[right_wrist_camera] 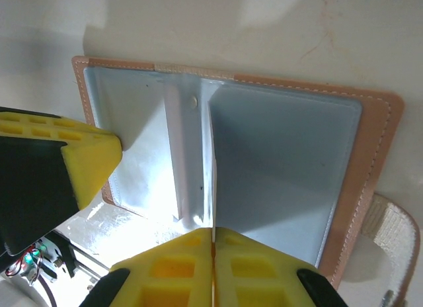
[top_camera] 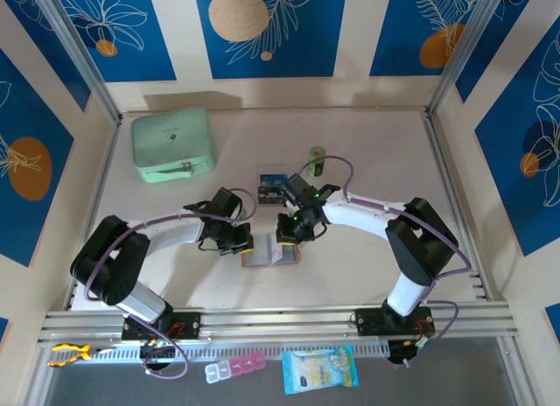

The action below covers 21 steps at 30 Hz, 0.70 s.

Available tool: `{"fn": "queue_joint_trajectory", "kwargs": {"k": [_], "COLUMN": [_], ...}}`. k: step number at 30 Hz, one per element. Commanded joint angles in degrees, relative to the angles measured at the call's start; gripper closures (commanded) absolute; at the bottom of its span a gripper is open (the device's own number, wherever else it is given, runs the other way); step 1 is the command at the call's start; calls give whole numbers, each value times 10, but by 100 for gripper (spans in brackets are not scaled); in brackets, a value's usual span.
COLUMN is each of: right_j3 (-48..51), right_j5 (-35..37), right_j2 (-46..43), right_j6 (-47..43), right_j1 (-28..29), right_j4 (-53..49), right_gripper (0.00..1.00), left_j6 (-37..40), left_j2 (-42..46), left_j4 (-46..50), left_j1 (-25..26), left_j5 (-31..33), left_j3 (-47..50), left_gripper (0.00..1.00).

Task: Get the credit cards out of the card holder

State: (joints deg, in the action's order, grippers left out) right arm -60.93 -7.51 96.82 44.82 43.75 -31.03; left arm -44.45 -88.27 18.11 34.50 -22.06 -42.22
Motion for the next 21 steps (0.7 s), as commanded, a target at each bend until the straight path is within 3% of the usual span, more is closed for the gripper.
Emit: {"fn": "queue_joint_trajectory", "kwargs": {"k": [1, 8, 21], "right_j3": [-27, -66, -165], "right_j5": [7, 24, 56], "right_j2": [-6, -30, -20], "right_j6": [-22, -153, -569], "right_j1": [4, 3, -43], "right_j4": [-25, -76, -205], "right_gripper": [92, 94, 100], "left_j6": [7, 10, 24], "left_j2": [11, 30, 65], "left_j4": [30, 38, 82], "left_j1": [-2, -3, -13], "left_j5": [17, 17, 23], "left_j3": [14, -1, -30], "left_gripper": [96, 89, 88]}}
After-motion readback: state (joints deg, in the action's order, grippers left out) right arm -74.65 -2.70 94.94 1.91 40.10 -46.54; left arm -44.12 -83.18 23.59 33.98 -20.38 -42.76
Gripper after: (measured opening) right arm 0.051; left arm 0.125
